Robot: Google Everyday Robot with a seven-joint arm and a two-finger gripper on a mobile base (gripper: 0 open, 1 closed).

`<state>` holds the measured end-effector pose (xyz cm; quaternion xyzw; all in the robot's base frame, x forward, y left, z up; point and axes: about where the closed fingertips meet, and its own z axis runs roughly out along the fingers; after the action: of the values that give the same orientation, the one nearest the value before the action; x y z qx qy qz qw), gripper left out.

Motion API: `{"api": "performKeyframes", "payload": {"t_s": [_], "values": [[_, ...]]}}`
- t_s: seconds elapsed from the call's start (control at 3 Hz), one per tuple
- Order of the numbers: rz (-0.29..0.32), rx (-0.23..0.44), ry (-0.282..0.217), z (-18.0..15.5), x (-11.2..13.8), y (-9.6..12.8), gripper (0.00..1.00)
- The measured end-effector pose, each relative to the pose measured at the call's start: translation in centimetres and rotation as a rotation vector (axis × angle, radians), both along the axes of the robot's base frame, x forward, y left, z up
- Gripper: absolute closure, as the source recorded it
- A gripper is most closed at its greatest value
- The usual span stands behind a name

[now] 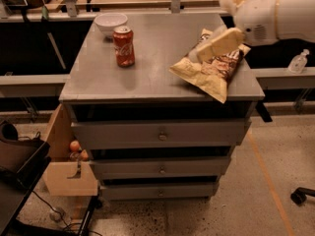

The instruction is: Pick coke can

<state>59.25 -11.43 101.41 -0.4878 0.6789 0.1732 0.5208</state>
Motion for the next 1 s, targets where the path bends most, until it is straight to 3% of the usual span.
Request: {"api": "performKeyframes", "payload": {"t_s": [0.33,0.67,1.0], "values": [[0.012,0.146,-0.03,1.7,1.8,2.6,0.0],[0.012,0.146,-0.03,1.7,1.8,2.6,0.0],[0.002,0.117,0.003,-0.6,4.0,4.7,0.0]]}}
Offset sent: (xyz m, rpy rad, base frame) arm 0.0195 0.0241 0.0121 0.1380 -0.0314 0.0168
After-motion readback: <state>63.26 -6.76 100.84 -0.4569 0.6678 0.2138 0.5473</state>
